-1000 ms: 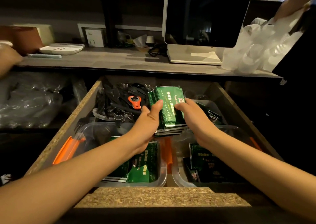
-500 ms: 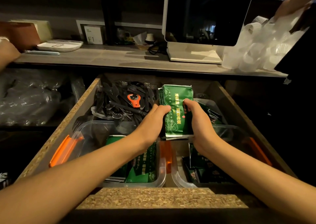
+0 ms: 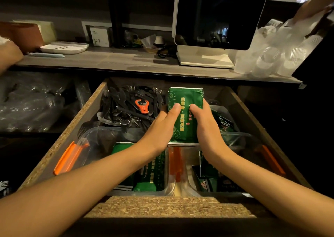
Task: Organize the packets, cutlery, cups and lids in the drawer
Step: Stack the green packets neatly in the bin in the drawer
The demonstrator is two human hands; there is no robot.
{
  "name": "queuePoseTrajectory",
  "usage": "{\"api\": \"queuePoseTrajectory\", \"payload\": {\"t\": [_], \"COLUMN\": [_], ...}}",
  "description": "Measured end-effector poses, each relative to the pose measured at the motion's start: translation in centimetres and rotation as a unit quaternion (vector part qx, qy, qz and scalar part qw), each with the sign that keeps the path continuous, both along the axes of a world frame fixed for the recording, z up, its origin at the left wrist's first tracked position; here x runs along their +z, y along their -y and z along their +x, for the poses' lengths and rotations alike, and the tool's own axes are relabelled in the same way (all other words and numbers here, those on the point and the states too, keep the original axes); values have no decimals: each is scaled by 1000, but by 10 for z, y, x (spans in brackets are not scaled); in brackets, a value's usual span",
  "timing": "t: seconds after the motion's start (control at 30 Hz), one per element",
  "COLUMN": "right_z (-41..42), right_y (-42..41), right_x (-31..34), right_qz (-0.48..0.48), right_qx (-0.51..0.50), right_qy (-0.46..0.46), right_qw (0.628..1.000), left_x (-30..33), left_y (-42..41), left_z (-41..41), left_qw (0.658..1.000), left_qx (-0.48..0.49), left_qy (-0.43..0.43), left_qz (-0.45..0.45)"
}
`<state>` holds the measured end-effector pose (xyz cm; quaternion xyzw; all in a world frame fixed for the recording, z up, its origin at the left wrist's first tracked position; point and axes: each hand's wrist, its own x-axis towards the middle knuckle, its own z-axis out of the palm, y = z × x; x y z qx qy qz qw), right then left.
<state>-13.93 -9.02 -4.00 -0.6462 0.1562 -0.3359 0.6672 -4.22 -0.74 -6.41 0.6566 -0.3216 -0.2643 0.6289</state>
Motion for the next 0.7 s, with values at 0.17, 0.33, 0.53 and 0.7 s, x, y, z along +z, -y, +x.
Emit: {"api": "queuePoseTrajectory", "payload": {"t": [0.17,0.33,0.53,0.7], "right_z": [-4,-13,-43,-67], "right_y": [5,34,76,96], "right_x": [-2,6,2,-27], "right_qz": [-3,48,-90,-380], "right_qx": [14,87,98,155], "right_qy": [-31,-122,-329,-532], "right_qw": [999,988,935,740], "left_x": [0,0,-5,-10], "left_y": [0,-3,-3,-2], "left_z": [-1,10,17,17], "left_qw": [999,984,978,981], "left_qx": [-27,-35,-39,-38], "left_qy": [-36,-174,-206,-191], "left_qz": [9,-22,-18,-27]}}
